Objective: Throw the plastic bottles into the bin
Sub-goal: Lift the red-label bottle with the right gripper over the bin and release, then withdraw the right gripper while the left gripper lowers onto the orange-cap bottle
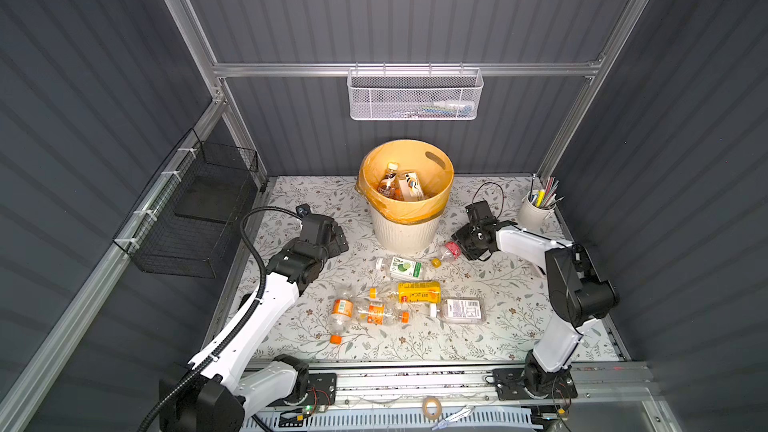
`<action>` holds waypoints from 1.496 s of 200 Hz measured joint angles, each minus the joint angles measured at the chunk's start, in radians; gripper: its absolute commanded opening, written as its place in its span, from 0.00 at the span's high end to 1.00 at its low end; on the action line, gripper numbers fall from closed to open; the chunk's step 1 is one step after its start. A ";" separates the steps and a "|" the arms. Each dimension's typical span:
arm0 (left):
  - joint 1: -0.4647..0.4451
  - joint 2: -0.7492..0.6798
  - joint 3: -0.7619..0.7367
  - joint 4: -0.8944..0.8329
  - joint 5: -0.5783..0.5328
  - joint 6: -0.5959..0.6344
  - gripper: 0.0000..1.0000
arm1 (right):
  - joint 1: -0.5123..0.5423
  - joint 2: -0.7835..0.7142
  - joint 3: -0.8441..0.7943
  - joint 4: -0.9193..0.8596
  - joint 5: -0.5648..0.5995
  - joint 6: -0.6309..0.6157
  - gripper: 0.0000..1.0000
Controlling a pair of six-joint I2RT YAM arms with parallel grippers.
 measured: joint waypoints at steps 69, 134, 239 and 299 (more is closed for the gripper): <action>0.000 0.012 -0.026 0.004 0.001 -0.031 0.00 | -0.175 -0.236 -0.107 0.042 -0.078 -0.046 0.49; 0.000 0.005 -0.095 -0.025 0.017 -0.083 0.00 | -0.275 -0.379 0.279 0.049 -0.260 -0.182 0.47; -0.060 -0.008 -0.146 -0.097 0.037 -0.175 0.00 | 0.010 -0.042 0.838 -0.222 -0.328 -0.479 0.01; -0.116 -0.009 -0.153 -0.183 0.032 -0.243 0.00 | -0.063 -0.358 0.453 -0.130 -0.233 -0.481 0.01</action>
